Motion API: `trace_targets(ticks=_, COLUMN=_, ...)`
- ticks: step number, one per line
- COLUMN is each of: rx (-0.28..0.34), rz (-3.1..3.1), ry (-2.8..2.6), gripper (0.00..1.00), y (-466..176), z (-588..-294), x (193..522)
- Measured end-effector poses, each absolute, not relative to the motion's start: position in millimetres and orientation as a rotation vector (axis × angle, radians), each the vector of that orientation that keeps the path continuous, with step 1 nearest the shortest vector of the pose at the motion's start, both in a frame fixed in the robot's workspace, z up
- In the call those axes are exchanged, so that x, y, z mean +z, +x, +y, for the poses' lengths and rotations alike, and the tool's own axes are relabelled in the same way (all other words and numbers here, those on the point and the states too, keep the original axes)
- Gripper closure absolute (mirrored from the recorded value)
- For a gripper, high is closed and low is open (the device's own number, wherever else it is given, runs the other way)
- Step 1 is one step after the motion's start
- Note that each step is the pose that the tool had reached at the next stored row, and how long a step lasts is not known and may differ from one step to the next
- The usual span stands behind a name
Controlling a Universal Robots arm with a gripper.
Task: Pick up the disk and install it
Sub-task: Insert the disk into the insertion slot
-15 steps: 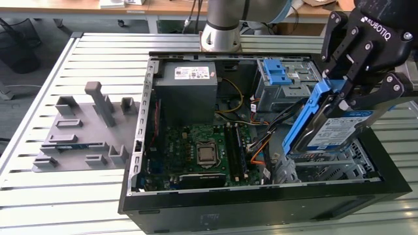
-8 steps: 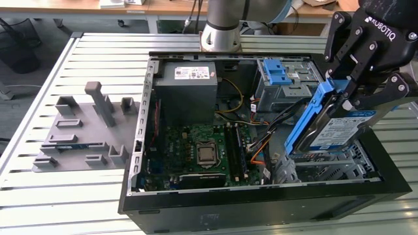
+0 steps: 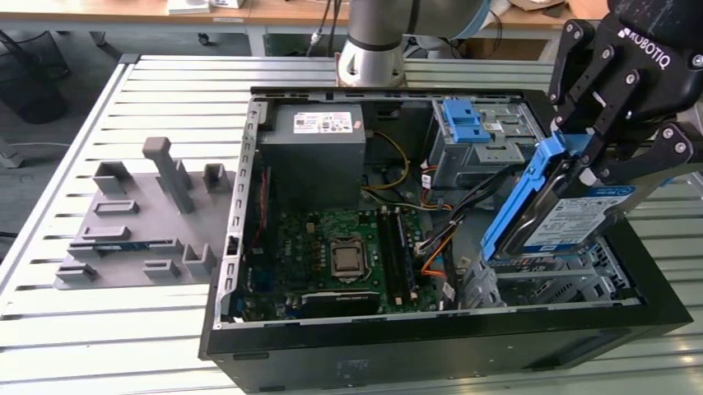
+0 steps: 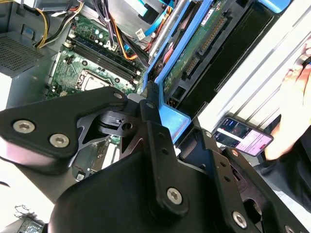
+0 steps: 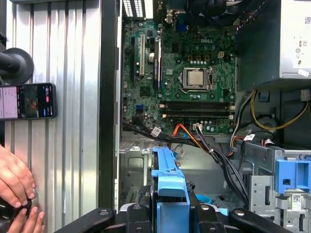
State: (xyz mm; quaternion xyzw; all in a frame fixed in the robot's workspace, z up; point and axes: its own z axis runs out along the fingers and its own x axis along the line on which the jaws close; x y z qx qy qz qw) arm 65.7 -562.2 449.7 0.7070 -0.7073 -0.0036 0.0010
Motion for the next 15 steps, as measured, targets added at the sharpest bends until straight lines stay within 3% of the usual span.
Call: trace_targets(ticks=15, rx=-0.011, rz=-2.220, ry=2.220, gripper=0.64, y=68.6, z=-562.2, x=449.8)
